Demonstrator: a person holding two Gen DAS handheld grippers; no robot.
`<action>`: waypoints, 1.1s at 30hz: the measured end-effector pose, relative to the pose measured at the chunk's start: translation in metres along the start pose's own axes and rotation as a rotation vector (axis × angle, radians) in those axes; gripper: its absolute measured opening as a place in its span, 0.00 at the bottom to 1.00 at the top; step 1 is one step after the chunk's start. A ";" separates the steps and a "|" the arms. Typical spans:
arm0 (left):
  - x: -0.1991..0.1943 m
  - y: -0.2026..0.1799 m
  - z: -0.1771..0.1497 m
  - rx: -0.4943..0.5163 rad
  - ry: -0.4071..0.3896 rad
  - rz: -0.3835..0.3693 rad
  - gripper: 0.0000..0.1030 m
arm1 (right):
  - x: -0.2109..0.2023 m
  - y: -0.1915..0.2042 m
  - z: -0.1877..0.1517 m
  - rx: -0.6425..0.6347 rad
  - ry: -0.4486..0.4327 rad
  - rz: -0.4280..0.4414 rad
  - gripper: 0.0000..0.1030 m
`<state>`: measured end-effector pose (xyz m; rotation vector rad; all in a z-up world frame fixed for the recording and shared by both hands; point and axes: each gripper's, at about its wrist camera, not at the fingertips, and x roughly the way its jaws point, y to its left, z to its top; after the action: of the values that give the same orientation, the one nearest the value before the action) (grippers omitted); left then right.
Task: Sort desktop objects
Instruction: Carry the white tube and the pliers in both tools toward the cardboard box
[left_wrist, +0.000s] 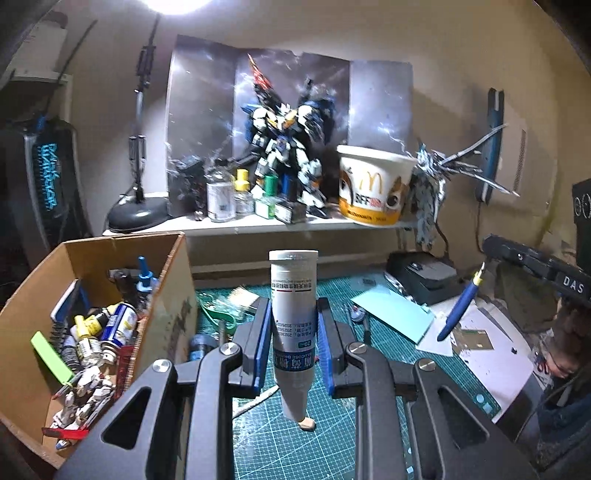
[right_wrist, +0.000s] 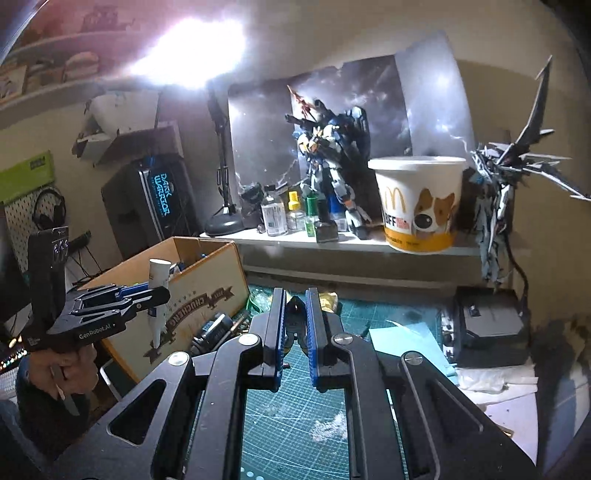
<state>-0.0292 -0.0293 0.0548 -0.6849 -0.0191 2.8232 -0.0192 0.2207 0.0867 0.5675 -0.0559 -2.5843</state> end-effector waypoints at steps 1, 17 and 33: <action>-0.002 0.001 0.001 -0.005 -0.009 0.014 0.22 | 0.000 0.002 0.001 -0.001 -0.002 -0.001 0.10; -0.022 -0.003 0.005 -0.024 -0.106 0.050 0.22 | -0.022 0.016 0.007 -0.026 -0.078 -0.057 0.10; -0.026 0.001 0.002 -0.022 -0.107 0.079 0.22 | -0.010 0.021 0.010 -0.042 -0.055 -0.029 0.10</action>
<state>-0.0079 -0.0360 0.0687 -0.5495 -0.0433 2.9366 -0.0056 0.2064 0.1031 0.4851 -0.0120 -2.6225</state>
